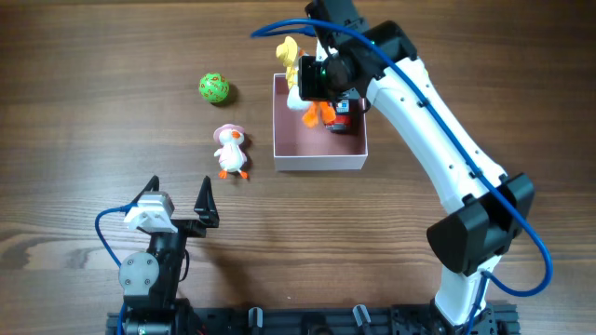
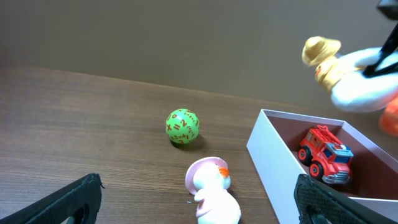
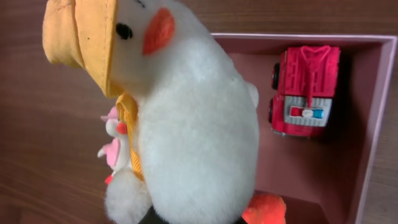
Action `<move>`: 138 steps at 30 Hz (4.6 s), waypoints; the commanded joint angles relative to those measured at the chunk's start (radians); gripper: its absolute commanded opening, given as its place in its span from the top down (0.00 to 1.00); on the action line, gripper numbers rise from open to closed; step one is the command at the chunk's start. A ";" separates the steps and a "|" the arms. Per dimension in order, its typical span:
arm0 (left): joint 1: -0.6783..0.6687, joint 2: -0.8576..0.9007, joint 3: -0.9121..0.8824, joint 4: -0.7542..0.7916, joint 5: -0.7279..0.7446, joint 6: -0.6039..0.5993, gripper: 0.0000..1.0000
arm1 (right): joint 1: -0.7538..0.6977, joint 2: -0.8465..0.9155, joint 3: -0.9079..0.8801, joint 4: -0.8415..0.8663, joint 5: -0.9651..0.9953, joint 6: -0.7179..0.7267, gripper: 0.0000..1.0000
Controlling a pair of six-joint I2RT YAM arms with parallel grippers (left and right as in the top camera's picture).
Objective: Pack container
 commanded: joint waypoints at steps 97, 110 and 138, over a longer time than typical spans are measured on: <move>0.007 -0.006 -0.003 -0.007 -0.002 0.019 0.00 | 0.002 0.156 -0.024 0.104 0.003 0.119 0.02; 0.007 -0.006 -0.003 -0.007 -0.002 0.019 0.00 | -0.127 0.069 -0.026 -0.138 0.270 0.037 0.00; 0.007 -0.006 -0.003 -0.007 -0.002 0.019 0.00 | -0.169 0.082 -0.255 0.005 0.150 -0.255 0.56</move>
